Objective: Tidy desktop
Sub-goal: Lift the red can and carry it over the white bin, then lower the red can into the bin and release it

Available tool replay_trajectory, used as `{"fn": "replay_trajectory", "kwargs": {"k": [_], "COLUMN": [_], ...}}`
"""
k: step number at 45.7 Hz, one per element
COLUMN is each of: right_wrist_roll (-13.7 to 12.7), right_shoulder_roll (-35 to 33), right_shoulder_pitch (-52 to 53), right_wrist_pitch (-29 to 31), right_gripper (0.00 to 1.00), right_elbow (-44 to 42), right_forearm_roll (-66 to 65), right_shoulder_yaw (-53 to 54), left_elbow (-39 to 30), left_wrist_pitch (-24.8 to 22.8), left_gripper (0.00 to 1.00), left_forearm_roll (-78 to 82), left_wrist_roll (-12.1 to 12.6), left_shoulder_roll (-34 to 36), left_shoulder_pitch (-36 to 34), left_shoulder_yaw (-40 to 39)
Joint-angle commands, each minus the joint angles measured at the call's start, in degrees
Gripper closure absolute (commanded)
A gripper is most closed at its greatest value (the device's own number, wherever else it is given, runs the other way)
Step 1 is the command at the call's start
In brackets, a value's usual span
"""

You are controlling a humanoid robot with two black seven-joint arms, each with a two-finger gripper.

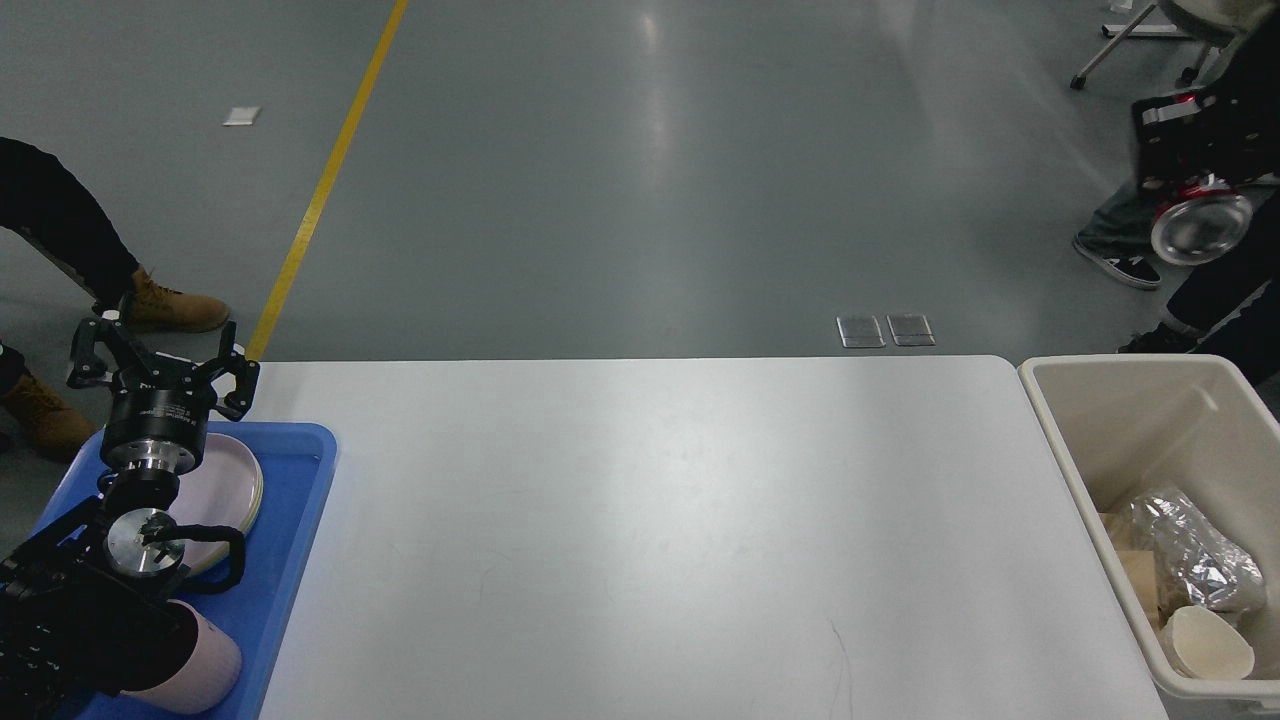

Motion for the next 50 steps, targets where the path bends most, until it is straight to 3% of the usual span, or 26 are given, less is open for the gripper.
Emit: {"fn": "replay_trajectory", "kwargs": {"k": [1,12,22,33,50], "right_wrist_roll": [-0.3,-0.3,-0.3,-0.2,-0.2], "right_shoulder_roll": [-2.4,-2.7,-1.4,2.1,9.8], "right_shoulder_pitch": [-5.0,-28.8,-47.9,-63.7,-77.0], "right_wrist_pitch": [0.0,-0.9,-21.2,-36.6,-39.7], "right_gripper": [1.00,1.00,1.00,1.00,1.00], "right_elbow": [-9.2,-18.9,-22.5,-26.5,-31.7], "right_forearm_roll": [-5.2,-8.3,-8.3,-8.0,-7.9], "right_shoulder_yaw": [-2.3,-4.4,-4.0,-3.4,1.9], "left_elbow": [0.0,0.0,0.0,0.0,0.0], "left_wrist_pitch": [0.0,0.0,0.0,0.0,0.0], "left_gripper": [0.04,0.04,0.04,0.04,0.04], "left_forearm_roll": [0.0,0.0,0.0,0.0,0.0], "left_wrist_roll": [0.0,0.0,0.0,0.0,0.0], "left_shoulder_roll": [0.0,0.0,-0.1,0.0,0.0], "left_shoulder_pitch": [0.0,0.0,0.0,0.0,0.0], "left_shoulder_yaw": [0.0,0.0,0.0,0.0,0.0]}}
